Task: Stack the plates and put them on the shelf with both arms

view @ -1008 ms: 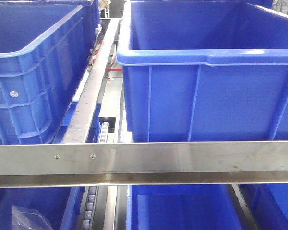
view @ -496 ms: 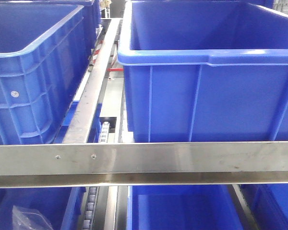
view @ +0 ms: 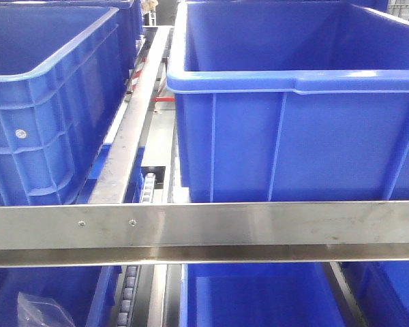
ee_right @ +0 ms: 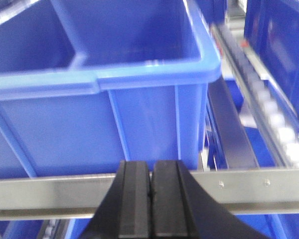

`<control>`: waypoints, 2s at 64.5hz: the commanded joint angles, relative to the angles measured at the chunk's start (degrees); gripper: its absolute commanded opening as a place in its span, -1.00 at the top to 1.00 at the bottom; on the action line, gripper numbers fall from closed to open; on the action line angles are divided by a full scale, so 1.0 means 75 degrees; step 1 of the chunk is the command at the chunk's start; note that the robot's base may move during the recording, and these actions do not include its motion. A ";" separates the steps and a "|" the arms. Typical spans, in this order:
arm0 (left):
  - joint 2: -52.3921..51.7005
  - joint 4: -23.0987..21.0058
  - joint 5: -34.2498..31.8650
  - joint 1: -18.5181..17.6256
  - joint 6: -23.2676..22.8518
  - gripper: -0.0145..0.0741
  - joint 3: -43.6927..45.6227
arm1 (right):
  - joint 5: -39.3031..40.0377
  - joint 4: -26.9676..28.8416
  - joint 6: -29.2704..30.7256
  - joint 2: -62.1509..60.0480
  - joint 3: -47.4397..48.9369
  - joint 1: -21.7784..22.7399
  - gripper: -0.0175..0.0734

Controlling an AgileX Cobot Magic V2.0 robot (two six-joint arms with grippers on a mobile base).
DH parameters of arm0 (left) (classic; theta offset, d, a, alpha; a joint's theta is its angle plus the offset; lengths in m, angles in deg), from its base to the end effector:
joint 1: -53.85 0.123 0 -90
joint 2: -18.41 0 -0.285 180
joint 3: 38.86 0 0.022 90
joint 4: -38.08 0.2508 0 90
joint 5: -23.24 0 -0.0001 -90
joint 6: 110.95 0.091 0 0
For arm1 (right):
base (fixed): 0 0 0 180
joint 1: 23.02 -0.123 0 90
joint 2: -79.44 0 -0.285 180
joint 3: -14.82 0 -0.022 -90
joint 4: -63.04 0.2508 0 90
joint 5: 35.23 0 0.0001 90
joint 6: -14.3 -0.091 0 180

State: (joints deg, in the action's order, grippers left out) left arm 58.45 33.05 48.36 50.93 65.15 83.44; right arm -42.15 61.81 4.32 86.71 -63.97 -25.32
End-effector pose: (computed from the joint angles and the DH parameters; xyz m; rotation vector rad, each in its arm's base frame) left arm 0.1094 -0.0090 0.2451 -0.0819 2.1449 -0.1558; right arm 0.0568 0.0020 0.1934 0.0935 1.6221 0.1465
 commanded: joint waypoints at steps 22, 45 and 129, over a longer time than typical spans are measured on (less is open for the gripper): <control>0.0040 -0.0070 -0.0547 -0.0043 -0.0053 0.48 0.0223 | 0.0645 0.0003 0.0027 -0.0157 -0.0009 0.0176 0.56; 0.0040 -0.0070 -0.0547 -0.0043 -0.0053 0.48 0.0223 | 0.0626 0.0003 0.0027 -0.0157 -0.0009 0.0176 0.56; -0.4526 0.0982 -0.3552 -0.0028 -0.0028 0.48 -0.2676 | 0.0623 0.0003 0.0027 -0.0157 -0.0009 0.0176 0.56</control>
State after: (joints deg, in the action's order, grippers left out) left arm 26.20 40.62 24.49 50.93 65.15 63.45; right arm -42.25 61.90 4.32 86.61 -63.97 -24.33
